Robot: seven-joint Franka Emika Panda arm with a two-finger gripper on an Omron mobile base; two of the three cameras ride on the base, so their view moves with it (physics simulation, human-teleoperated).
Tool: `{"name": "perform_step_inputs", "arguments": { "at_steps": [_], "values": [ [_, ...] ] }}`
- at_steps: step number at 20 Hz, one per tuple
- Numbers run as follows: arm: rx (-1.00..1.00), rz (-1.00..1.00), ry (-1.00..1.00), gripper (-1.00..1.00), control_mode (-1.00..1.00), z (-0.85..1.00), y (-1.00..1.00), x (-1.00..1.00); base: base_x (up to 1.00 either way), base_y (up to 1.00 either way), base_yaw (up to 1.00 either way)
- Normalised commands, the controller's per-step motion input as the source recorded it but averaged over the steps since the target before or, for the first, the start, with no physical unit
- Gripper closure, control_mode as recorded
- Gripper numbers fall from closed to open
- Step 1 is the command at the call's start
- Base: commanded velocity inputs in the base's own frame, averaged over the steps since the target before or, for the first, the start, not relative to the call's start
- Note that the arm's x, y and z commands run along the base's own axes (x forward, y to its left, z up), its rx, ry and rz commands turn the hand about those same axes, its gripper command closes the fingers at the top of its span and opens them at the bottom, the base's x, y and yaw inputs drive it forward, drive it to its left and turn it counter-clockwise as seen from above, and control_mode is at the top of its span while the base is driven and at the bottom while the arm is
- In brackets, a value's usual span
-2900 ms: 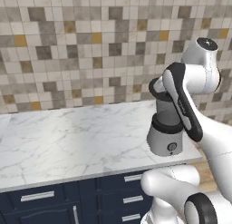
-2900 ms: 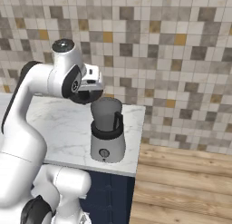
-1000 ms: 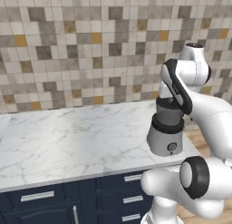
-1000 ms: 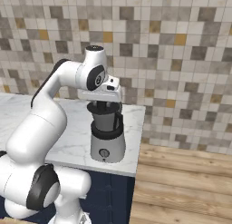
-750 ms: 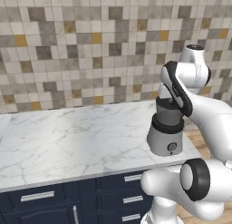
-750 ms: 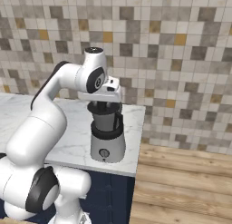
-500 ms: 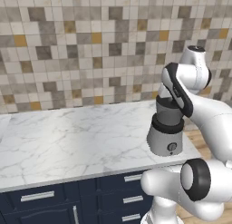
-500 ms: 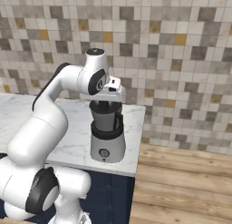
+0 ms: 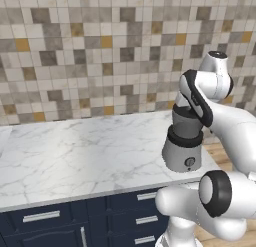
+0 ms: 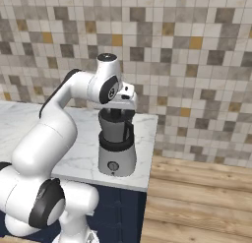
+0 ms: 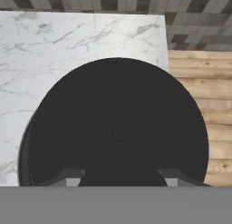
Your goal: Close the lid blender by securely placing the lid on top.
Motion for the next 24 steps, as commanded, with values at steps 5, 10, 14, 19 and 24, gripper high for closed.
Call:
{"name": "perform_step_inputs", "arguments": {
  "at_steps": [5,10,14,19,24],
  "values": [
    [0.00,0.00,0.00,1.00,-1.00,-0.05,0.00,0.03,0.00,0.00,0.00],
    [0.00,0.00,0.00,1.00,-1.00,-0.05,0.00,0.00,0.00,0.00,0.00],
    [0.00,0.00,0.00,1.00,-1.00,0.00,0.01,0.00,0.00,0.00,0.00],
    [0.00,0.00,0.03,1.00,-1.00,0.00,0.08,0.00,0.00,0.00,0.00],
    [0.00,0.00,0.04,1.00,-1.00,-0.01,0.13,0.00,0.00,0.00,0.00]
  ]
}}
